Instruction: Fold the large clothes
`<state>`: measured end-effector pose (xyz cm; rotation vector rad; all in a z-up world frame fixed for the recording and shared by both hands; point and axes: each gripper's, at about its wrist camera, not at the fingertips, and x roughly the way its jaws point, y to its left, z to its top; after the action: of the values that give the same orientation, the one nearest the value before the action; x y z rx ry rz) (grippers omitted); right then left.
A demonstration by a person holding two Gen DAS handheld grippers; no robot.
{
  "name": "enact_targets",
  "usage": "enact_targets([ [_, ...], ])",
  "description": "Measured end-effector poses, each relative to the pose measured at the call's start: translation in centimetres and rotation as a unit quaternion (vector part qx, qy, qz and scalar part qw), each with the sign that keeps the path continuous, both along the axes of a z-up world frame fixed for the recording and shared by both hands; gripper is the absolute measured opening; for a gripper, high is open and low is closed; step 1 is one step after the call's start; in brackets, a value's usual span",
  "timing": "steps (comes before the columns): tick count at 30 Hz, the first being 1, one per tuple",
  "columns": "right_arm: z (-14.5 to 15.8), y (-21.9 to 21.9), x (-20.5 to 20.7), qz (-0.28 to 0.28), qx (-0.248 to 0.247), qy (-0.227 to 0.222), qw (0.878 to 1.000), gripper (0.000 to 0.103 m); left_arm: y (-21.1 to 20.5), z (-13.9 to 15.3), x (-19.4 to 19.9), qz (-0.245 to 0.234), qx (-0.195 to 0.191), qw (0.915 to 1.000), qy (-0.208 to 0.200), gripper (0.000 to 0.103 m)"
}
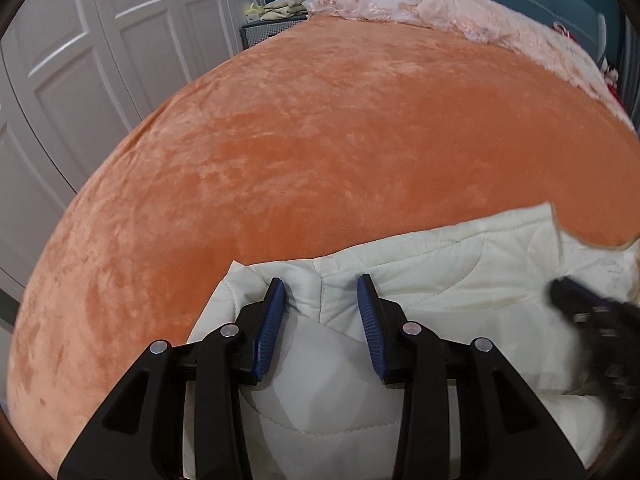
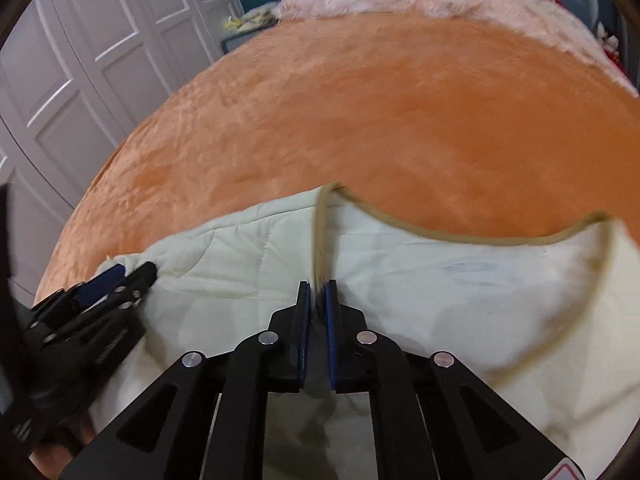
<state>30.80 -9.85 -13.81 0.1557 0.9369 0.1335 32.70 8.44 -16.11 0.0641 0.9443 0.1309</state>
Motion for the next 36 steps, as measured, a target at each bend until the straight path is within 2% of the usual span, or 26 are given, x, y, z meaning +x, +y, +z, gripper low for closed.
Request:
enact_targets([
  [2,2.2,-2.1,-2.6,-0.024,-0.010,-0.038,0.999,0.006,-0.4,1.1,-0.3,-0.009,0.007,0.9999,0.007,0.036],
  [5,4.4,-7.4,-6.4,-0.064,0.013,-0.072,0.995,0.009,-1.5,4.0,-1.7,-0.030,-0.038,0.9988,-0.014,0.036],
  [7,5.0,-11.3,-8.1,-0.093,0.015,-0.076,0.993,0.016,-3.4,5.7,-2.5,-0.048,-0.060,0.9967,-0.025,0.036],
  [11,4.2,-16.5,-9.1,-0.141,0.025,-0.057,0.988,0.016,-10.9,8.1,-3.3,-0.122,-0.094,0.9876,-0.030,0.037],
  [13,3.7,-18.5,-9.1,-0.161,0.037,-0.047,0.985,0.016,-13.8,8.0,-3.4,-0.146,-0.098,0.9843,-0.019,0.037],
  [17,1.7,-20.6,-8.3,-0.174,0.032,-0.008,0.984,0.016,-20.0,5.3,-3.3,-0.187,-0.089,0.9781,0.022,0.037],
  [21,0.2,-20.1,-7.4,-0.151,0.003,0.016,0.988,0.012,-23.6,0.9,-2.3,-0.189,-0.039,0.9792,0.062,0.037],
  [22,0.2,-19.9,-7.5,-0.153,-0.005,0.014,0.988,0.005,-23.7,0.2,-2.1,-0.186,-0.035,0.9799,0.065,0.037],
  [24,0.2,-20.4,-8.0,-0.174,-0.020,0.004,0.985,0.004,-23.2,-0.3,-2.1,-0.175,-0.046,0.9820,0.054,0.038],
  [26,-0.6,-21.4,-8.2,-0.184,-0.008,0.007,0.983,0.002,-22.8,-0.4,-2.0,-0.168,-0.054,0.9833,0.047,0.039],
  [28,-1.6,-21.5,-8.3,-0.181,-0.002,0.006,0.983,0.002,-23.0,-0.8,-2.2,-0.165,-0.050,0.9844,0.034,0.039],
  [31,-2.1,-20.6,-7.9,-0.177,-0.037,0.003,0.984,0.002,-23.4,-1.3,-2.3,-0.163,-0.035,0.9858,0.020,0.039],
  [33,-1.9,-20.8,-7.6,-0.177,-0.040,0.004,0.983,0.002,-23.5,-1.2,-2.3,-0.162,-0.030,0.9860,0.020,0.039],
  [36,0.1,-20.9,-9.7,-0.170,-0.015,-0.030,0.985,0.005,-22.0,0.5,-3.3,-0.144,-0.033,0.9889,0.021,0.039],
])
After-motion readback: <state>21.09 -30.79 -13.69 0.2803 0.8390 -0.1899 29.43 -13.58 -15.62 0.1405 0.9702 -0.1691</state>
